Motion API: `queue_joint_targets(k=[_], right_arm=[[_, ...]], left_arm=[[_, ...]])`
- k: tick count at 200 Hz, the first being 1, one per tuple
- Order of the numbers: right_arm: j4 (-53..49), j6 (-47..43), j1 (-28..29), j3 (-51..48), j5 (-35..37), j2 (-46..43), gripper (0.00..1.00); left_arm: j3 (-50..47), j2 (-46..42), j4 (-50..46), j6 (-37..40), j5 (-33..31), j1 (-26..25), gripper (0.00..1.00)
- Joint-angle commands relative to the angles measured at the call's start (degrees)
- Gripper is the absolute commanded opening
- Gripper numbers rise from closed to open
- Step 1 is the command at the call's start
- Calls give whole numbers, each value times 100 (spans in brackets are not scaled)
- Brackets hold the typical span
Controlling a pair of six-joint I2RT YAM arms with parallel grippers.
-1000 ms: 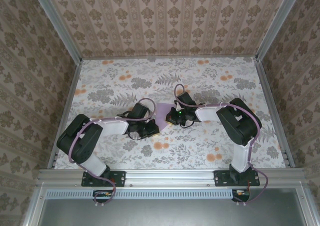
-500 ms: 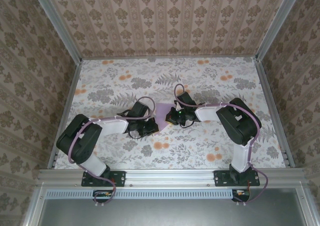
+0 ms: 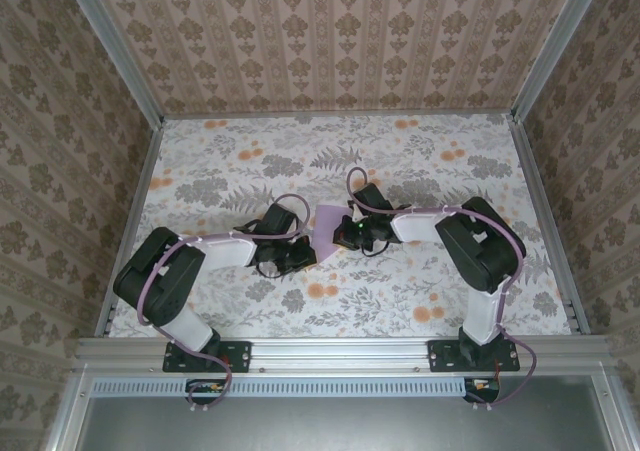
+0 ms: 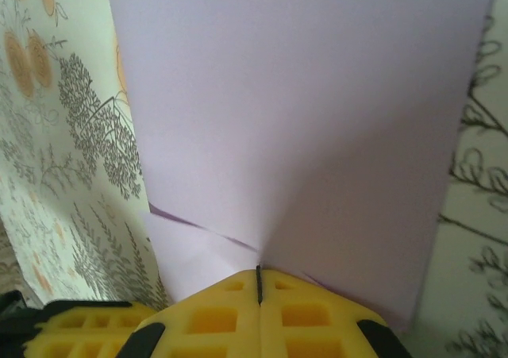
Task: Fold a paper plane with a square sheet of paper (pick it up from the middle)
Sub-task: Third fold the triangle at the center of the table.
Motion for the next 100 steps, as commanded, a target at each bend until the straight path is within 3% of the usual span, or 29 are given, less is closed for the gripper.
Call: queue_joint_targets(k=[1, 45, 100], right_arm=[[-331, -315, 221, -44, 165, -348, 0], [-47, 87, 631, -111, 188, -157, 0], [-224, 23, 726, 75, 183, 178, 0]], left_arm=[[-237, 245, -591, 140, -199, 43, 0], [-221, 245, -582, 151, -195, 43, 0], [-198, 263, -608, 170, -187, 43, 0]])
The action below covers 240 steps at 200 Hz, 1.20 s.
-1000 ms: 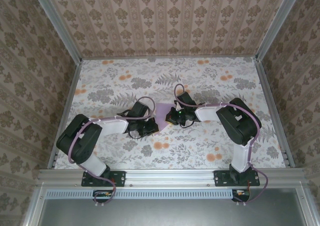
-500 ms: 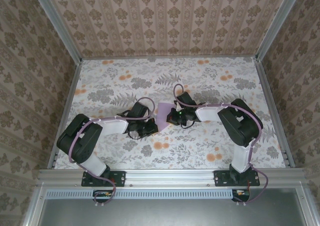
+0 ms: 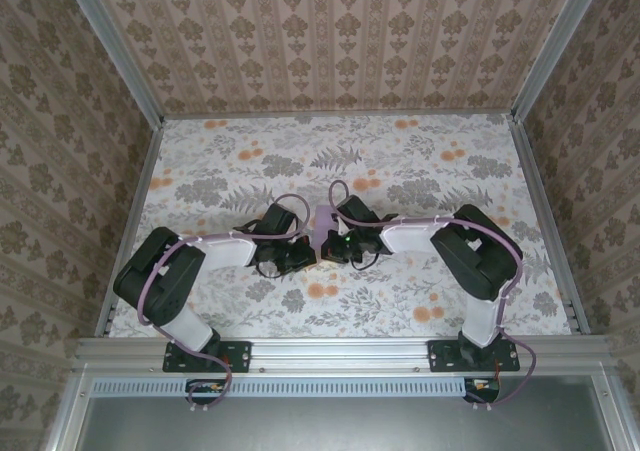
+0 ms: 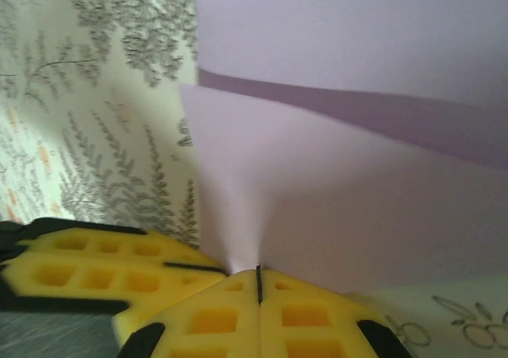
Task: Fold a paper plane with a square sheet of paper (pick it up from the middle)
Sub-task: Third fold the triangle at the center of the table.
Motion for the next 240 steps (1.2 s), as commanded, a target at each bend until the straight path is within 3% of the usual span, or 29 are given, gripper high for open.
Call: queue_joint_targets(k=[1, 37, 101, 119, 162, 201, 240], right_arm=[[-178, 1, 11, 104, 131, 181, 0], [-395, 11, -258, 44, 374, 226, 0], [-245, -115, -1561, -455, 454, -244, 0], [-258, -240, -1698, -466, 487, -490, 0], [7, -238, -1286, -498, 131, -820, 0], [216, -25, -518, -61, -187, -200, 0], [358, 208, -437, 50, -176, 305, 0]], left_arm=[[-203, 256, -617, 132, -219, 43, 0], [-224, 305, -783, 112, -268, 51, 0], [-383, 466, -691, 198, -238, 144, 0], [-354, 454, -629, 320, -194, 139, 0], [-283, 357, -612, 439, -222, 139, 0], [-235, 318, -590, 429, -267, 140, 0], [-199, 259, -712, 522, -221, 139, 0]])
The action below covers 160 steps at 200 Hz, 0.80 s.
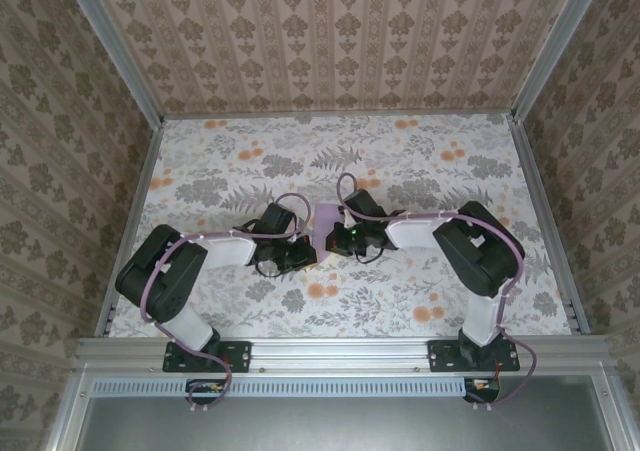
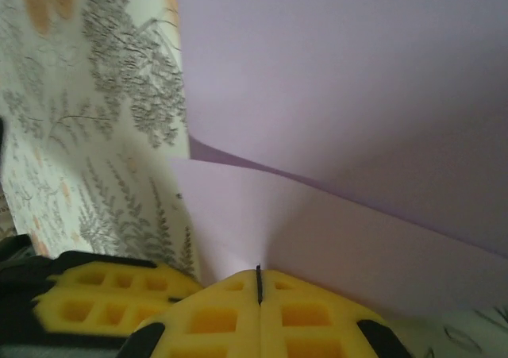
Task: Fold a paper plane with a square sheet of paper (pick it up from the middle)
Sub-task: Third fold the triangle at the center of the table.
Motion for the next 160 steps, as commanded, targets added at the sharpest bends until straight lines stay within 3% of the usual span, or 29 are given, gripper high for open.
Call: queue_joint_targets(k=[1, 47, 116, 160], right_arm=[[27, 195, -61, 91, -13, 222, 0], [-726, 202, -164, 135, 408, 393, 0], [-870, 382, -191, 102, 530, 506, 0], [-876, 470, -158, -55, 479, 234, 0]], left_arm=[[-177, 146, -890, 232, -461, 28, 0], [-334, -102, -1045, 437, -182, -6, 0], [-494, -547, -1475, 778, 58, -121, 0], [-47, -1172, -1675, 733, -258, -51, 1]])
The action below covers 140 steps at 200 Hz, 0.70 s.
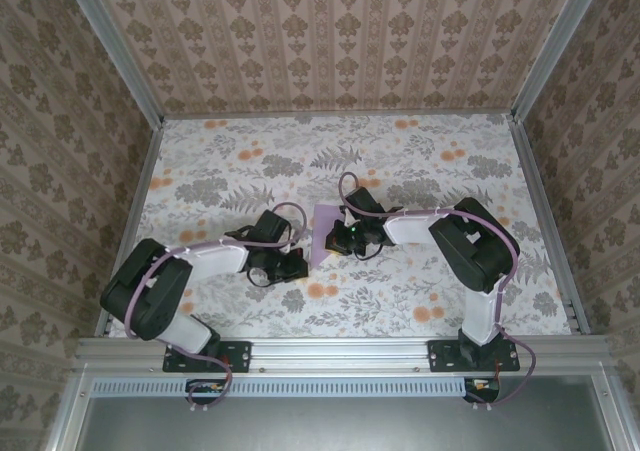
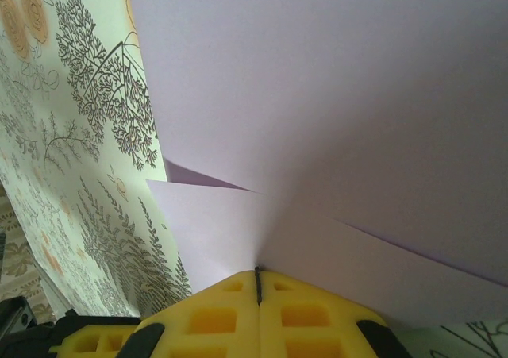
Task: Fold a paper plane with a square sheet of paper (pick it up from the middle)
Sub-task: Third fold the triangle at the center of the table.
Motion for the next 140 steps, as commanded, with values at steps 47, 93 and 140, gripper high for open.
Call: queue_joint_targets(k=[47, 93, 140], right_arm=[[-576, 129, -39, -378, 460, -768, 2], [-997, 49, -279, -513, 972, -1606, 33], [-1177, 42, -615, -846, 1139, -2046, 55]], left_arm=[[704, -483, -177, 47, -530, -98, 21], [1409, 253, -33, 237, -1025, -553, 32], [1941, 926, -77, 233, -1909, -636, 24]])
